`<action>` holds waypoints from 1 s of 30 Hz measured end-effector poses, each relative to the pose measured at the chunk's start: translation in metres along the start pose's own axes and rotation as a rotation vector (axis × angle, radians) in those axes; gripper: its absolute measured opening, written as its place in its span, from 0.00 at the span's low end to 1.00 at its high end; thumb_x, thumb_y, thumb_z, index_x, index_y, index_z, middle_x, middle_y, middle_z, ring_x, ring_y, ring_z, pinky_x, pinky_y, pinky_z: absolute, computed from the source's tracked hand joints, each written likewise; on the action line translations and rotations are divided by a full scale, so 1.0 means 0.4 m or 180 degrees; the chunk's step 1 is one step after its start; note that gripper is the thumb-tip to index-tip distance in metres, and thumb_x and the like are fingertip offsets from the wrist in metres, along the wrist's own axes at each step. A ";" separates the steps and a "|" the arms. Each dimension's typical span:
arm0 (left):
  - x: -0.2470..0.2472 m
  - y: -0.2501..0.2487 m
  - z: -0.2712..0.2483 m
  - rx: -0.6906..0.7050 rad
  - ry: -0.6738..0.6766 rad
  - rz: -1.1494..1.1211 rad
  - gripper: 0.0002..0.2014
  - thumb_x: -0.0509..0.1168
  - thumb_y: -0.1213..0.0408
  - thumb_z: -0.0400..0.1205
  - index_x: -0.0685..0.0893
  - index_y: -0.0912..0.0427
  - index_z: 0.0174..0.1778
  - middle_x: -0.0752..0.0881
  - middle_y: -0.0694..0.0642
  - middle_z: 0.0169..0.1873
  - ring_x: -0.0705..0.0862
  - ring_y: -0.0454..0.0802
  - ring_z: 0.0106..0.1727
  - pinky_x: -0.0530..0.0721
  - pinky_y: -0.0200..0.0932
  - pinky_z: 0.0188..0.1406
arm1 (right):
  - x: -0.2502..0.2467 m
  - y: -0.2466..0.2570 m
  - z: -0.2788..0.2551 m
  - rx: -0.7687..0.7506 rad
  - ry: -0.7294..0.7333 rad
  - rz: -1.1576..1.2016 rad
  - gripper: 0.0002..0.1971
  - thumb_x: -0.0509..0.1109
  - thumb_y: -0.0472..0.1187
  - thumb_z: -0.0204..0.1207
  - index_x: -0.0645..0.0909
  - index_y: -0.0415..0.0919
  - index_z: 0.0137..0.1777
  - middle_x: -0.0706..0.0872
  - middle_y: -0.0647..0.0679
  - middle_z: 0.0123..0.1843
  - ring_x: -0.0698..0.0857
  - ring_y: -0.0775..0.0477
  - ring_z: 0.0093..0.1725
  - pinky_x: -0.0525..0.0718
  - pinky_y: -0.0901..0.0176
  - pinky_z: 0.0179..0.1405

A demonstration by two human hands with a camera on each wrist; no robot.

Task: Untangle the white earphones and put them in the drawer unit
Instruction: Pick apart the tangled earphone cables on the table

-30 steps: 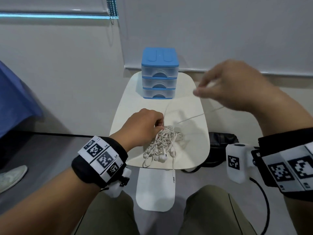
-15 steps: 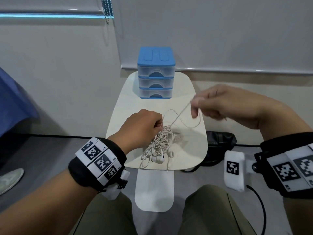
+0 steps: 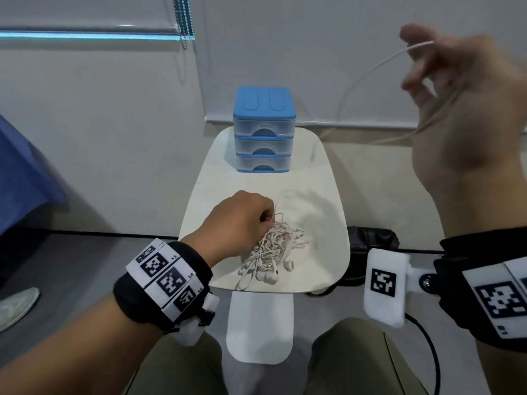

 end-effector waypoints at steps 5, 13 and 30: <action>-0.020 0.006 0.002 0.0084 -0.0066 -0.0373 0.07 0.72 0.58 0.84 0.86 0.47 0.39 0.86 0.41 0.36 0.80 0.36 0.34 0.82 0.44 0.41 | -0.042 -0.014 -0.018 0.0323 -0.0389 0.0416 0.18 0.63 0.36 0.76 0.63 0.46 0.26 0.59 0.47 0.23 0.66 0.42 0.20 0.78 0.54 0.32; -0.016 -0.011 -0.014 0.0262 -0.0217 -0.0261 0.08 0.68 0.55 0.87 0.85 0.48 0.42 0.85 0.39 0.35 0.80 0.36 0.35 0.78 0.42 0.38 | -0.088 -0.141 -0.102 0.1676 0.0799 -0.3761 0.19 0.74 0.53 0.77 0.82 0.35 0.48 0.89 0.40 0.45 0.90 0.38 0.44 0.85 0.44 0.53; -0.057 0.010 -0.037 0.0391 -0.0119 -0.0257 0.03 0.72 0.58 0.83 0.86 0.45 0.45 0.86 0.40 0.43 0.83 0.38 0.40 0.84 0.47 0.48 | 0.052 -0.253 -0.210 0.1255 0.1919 -0.2953 0.11 0.79 0.44 0.79 0.88 0.44 0.35 0.81 0.55 0.24 0.83 0.50 0.30 0.78 0.59 0.34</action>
Point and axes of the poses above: each hand's wrist, its own z-axis towards the middle knuckle, its own x-axis out of the palm, y = z × x, the point moved 1 cm from there along z, towards the middle knuckle
